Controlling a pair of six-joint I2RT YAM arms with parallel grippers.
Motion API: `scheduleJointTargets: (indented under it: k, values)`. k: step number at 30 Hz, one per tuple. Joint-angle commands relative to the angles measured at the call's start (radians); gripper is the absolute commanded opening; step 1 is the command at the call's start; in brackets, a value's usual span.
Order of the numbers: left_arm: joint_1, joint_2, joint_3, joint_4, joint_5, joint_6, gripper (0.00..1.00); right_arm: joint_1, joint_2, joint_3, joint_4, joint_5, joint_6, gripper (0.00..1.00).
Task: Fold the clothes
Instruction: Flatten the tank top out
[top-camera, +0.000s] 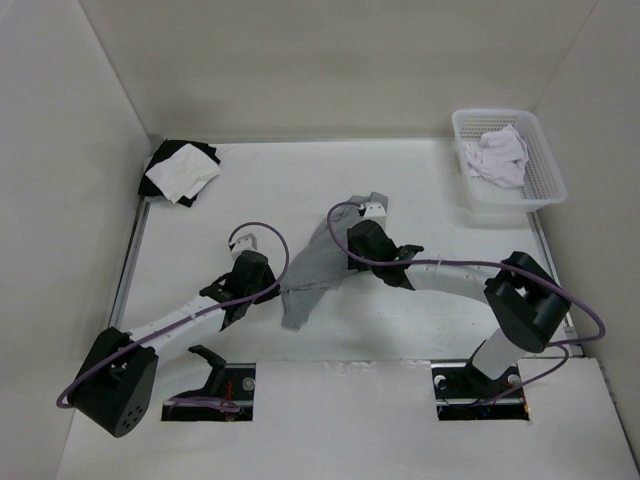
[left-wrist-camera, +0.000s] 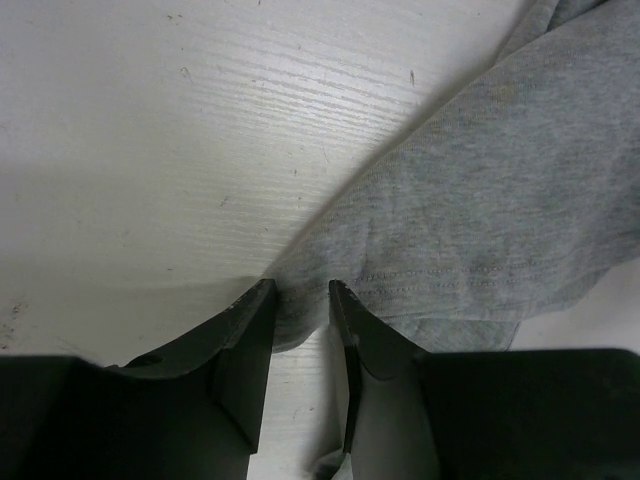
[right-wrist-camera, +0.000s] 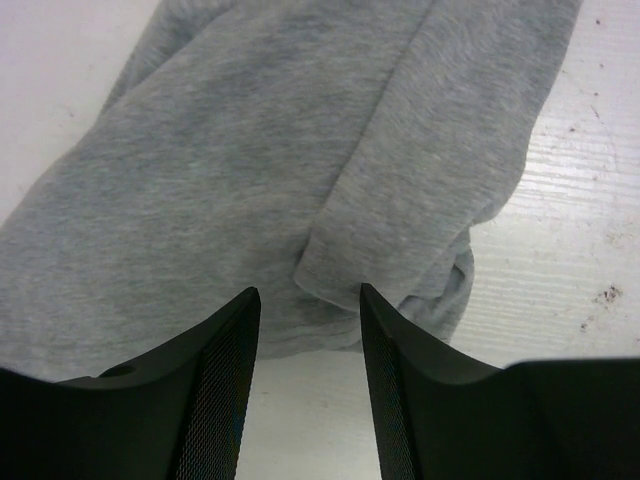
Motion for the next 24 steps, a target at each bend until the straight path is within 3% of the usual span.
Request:
scheduleJointTargets:
  k: [1, 4, 10, 15, 21, 24]
  values:
    - [-0.007, 0.003, 0.027, 0.045, 0.006, 0.001, 0.25, 0.009, 0.021, 0.055, 0.006, 0.03, -0.016, 0.48]
    - [-0.007, 0.003, 0.029, 0.049, 0.01, 0.0, 0.23, -0.017, 0.053, 0.064, 0.006, 0.039, -0.019, 0.37]
    - [-0.003, -0.005, 0.026, 0.049, 0.012, 0.001, 0.21, -0.03, 0.079, 0.083, -0.017, 0.02, -0.024, 0.38]
    - [0.0, -0.007, 0.029, 0.049, 0.013, 0.003, 0.13, -0.031, 0.041, 0.069, -0.02, 0.043, -0.004, 0.15]
    - [-0.012, -0.085, 0.036, 0.115, 0.047, 0.004, 0.04, -0.028, -0.111, 0.005, -0.021, 0.081, 0.013, 0.14]
    - [-0.007, -0.126, 0.067, 0.132, 0.05, 0.008, 0.03, -0.031, -0.22, -0.038, -0.023, 0.07, 0.019, 0.07]
